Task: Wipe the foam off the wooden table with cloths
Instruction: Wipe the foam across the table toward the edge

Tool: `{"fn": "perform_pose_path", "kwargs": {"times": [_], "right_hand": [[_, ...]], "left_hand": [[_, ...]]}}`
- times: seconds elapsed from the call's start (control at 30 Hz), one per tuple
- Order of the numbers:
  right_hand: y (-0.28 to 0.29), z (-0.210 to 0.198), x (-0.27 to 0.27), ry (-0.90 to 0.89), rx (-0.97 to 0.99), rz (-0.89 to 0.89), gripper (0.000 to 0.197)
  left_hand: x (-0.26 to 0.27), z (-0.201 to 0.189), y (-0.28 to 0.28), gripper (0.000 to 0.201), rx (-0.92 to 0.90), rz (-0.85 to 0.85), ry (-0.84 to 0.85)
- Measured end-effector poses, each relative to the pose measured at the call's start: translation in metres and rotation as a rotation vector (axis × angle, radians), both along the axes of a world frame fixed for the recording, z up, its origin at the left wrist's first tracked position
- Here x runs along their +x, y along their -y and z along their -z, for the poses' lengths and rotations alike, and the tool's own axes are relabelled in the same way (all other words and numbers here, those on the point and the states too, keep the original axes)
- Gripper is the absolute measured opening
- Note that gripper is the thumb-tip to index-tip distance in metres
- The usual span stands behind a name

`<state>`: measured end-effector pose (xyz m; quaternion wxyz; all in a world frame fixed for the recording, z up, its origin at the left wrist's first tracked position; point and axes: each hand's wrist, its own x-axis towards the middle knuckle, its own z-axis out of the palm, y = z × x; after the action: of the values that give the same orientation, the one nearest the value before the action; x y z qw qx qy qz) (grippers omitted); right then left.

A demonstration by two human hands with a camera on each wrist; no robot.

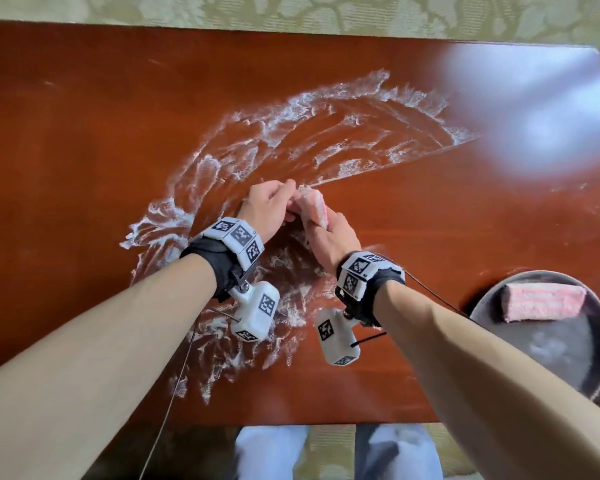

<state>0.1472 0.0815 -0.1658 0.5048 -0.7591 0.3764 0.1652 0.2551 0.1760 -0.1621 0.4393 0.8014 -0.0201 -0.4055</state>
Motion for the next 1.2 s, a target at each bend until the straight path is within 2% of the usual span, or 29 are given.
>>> {"fn": "perform_pose_path", "kwargs": {"times": [0.07, 0.13, 0.3, 0.43, 0.53, 0.63, 0.7, 0.77, 0.83, 0.9, 0.97, 1.07, 1.2], "right_hand": [[-0.003, -0.012, 0.004, 0.002, 0.074, 0.152, 0.033], [0.003, -0.022, 0.005, 0.026, 0.022, 0.237, 0.023], [0.043, -0.033, 0.005, 0.039, -0.098, 0.294, 0.012], [0.077, -0.034, 0.006, -0.034, 0.001, 0.303, 0.012], [0.100, -0.038, 0.005, 0.005, 0.221, 0.353, 0.021], [0.123, -0.045, -0.003, -0.030, 0.308, 0.327, 0.019], [0.137, -0.048, -0.007, -0.049, 0.263, 0.278, 0.016], [0.147, -0.047, -0.008, -0.050, 0.278, 0.258, 0.016], [0.154, -0.048, -0.004, -0.036, 0.323, 0.260, 0.019], [0.161, -0.052, 0.000, -0.014, 0.380, 0.309, 0.020], [0.175, -0.057, -0.001, -0.038, 0.282, 0.286, 0.020], [0.203, -0.060, -0.005, -0.006, 0.095, 0.304, 0.035], [0.252, -0.063, -0.010, 0.046, -0.191, 0.290, 0.038]], "left_hand": [[0.001, -0.005, -0.005, 0.035, -0.017, -0.019, 0.003], [0.004, -0.013, -0.004, 0.032, -0.047, -0.035, -0.004], [0.008, -0.030, 0.020, 0.032, -0.126, -0.051, -0.030], [0.001, -0.048, 0.052, 0.053, -0.173, -0.008, -0.271], [-0.008, -0.052, 0.076, 0.064, -0.069, 0.029, -0.415], [-0.006, -0.041, 0.084, 0.056, 0.113, -0.030, -0.338], [-0.002, -0.044, 0.088, 0.052, 0.176, -0.071, -0.251], [-0.002, -0.053, 0.099, 0.057, 0.128, -0.070, -0.245], [-0.006, -0.064, 0.113, 0.060, 0.052, -0.030, -0.312], [-0.011, -0.064, 0.126, 0.058, 0.056, -0.022, -0.304], [-0.012, -0.055, 0.135, 0.058, 0.098, -0.054, -0.215], [-0.011, -0.047, 0.148, 0.046, 0.075, -0.112, -0.089], [-0.010, -0.043, 0.173, 0.048, 0.043, -0.089, -0.052]]}}
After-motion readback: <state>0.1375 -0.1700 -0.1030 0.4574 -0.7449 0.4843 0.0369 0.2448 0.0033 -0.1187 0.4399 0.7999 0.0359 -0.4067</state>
